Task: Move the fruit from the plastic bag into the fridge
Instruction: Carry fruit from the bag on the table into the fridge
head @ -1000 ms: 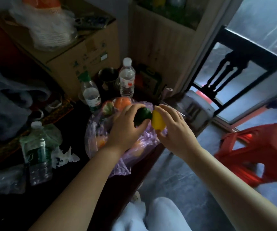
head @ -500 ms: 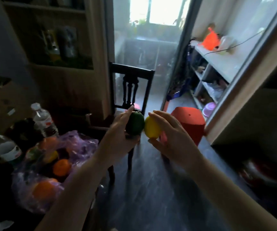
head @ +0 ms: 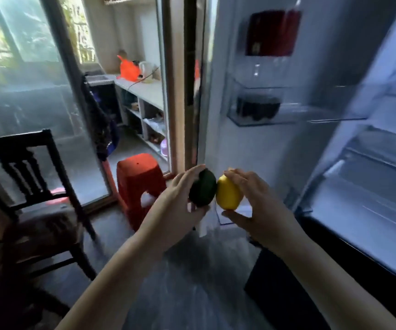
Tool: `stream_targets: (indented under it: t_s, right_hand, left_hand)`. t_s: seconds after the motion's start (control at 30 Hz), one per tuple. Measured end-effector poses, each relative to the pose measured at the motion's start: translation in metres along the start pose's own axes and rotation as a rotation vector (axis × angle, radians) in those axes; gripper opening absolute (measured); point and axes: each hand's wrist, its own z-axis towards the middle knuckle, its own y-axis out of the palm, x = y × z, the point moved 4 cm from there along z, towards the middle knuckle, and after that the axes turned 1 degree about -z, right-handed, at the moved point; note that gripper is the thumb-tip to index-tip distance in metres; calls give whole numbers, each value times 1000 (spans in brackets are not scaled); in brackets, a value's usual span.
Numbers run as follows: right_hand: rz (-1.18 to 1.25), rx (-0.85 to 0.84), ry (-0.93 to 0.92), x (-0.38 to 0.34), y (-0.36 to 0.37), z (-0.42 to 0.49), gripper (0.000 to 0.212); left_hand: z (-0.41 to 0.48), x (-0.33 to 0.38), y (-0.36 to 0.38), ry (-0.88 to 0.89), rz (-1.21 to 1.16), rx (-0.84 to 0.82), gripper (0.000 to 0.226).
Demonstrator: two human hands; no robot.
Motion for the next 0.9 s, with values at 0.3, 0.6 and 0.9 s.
stream_targets:
  t_s: [0.3, 0.6, 0.9]
  right_hand:
    - [-168, 242, 316, 88, -136, -133, 74]
    - [-359, 340, 556, 152, -210, -235, 76]
    - [-339, 251, 711, 271, -239, -267, 72]
  left_hand:
    - [55, 152, 140, 301, -232, -282, 72]
    - [76, 256, 265, 487, -392, -542, 72]
    - [134, 296, 396, 567, -412, -716, 68]
